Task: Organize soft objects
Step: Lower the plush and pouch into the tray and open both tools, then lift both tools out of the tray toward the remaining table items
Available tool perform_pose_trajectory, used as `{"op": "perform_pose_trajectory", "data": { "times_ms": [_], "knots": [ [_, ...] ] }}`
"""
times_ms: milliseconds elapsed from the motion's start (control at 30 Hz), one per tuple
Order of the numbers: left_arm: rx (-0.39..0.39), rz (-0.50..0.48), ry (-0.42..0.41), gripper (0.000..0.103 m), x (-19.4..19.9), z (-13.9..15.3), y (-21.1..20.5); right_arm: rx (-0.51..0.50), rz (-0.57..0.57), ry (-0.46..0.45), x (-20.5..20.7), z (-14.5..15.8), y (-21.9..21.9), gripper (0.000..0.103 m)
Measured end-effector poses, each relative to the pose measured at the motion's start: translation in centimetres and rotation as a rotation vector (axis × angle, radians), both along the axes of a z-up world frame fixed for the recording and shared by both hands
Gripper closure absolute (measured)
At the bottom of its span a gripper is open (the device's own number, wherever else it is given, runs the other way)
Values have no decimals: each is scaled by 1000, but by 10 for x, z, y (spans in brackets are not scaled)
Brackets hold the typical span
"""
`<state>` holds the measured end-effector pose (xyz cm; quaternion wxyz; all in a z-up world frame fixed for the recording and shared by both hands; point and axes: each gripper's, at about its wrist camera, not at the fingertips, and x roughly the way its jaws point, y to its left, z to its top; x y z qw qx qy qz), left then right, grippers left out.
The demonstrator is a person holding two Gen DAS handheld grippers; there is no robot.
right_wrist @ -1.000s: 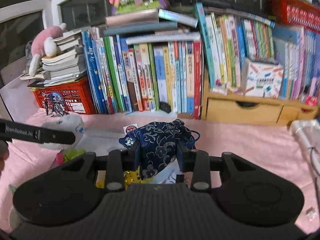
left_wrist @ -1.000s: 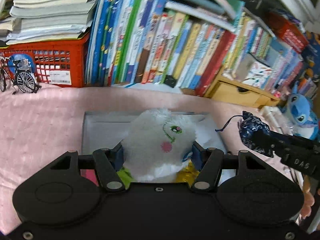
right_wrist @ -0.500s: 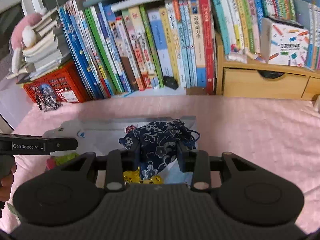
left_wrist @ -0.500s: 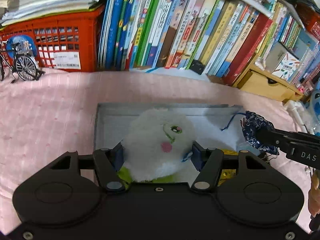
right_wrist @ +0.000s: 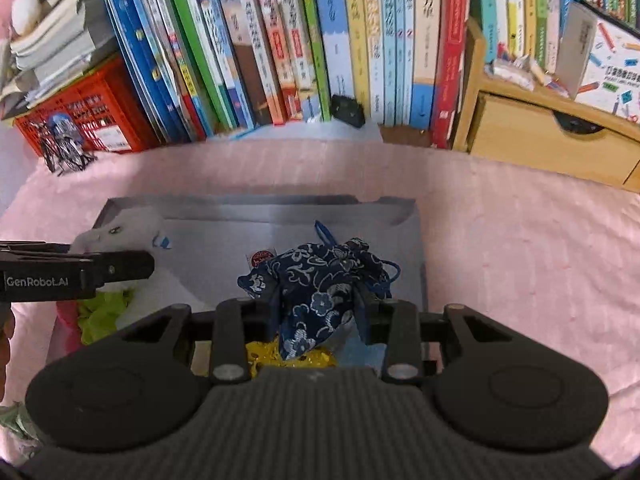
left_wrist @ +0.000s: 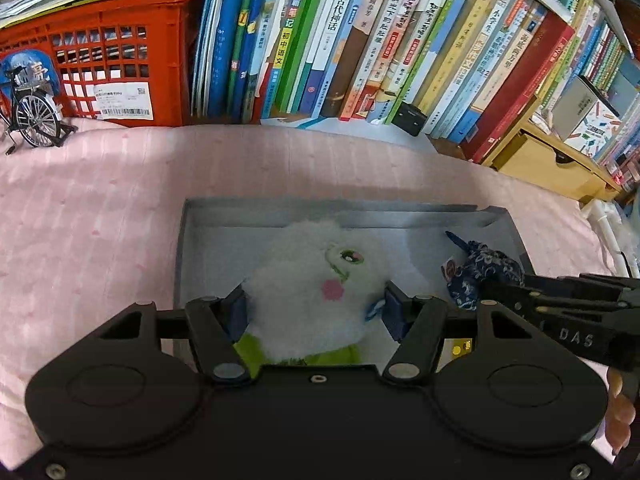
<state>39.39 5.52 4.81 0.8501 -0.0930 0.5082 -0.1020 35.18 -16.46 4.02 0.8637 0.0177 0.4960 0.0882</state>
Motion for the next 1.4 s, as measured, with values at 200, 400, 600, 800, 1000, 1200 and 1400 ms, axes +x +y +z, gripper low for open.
{"op": "perform_pose_trajectory", "data": {
  "times_ms": [200, 400, 600, 800, 1000, 1200, 1400],
  "knots": [
    [-21, 9, 13, 41, 5, -4, 6, -21, 0, 21, 5, -8, 3, 61],
    [-89, 42, 51, 39, 8, -8, 15, -14, -10, 31, 7, -14, 1, 61],
    [-95, 55, 27, 24, 2, -2, 16, -5, -26, 17, 4, -11, -1, 42],
    [-87, 50, -1, 19, -9, 14, 13, 15, -40, -10, -5, 1, -6, 38],
    [-66, 27, -37, 19, -28, 32, 8, 23, -37, -59, -21, 23, -10, 35],
    [-55, 29, -129, 18, -64, 59, 12, 28, -26, -127, -49, 49, -14, 32],
    [-50, 5, -233, 18, -106, 86, 18, 46, 13, -209, -91, 75, -20, 29]
  ]
}}
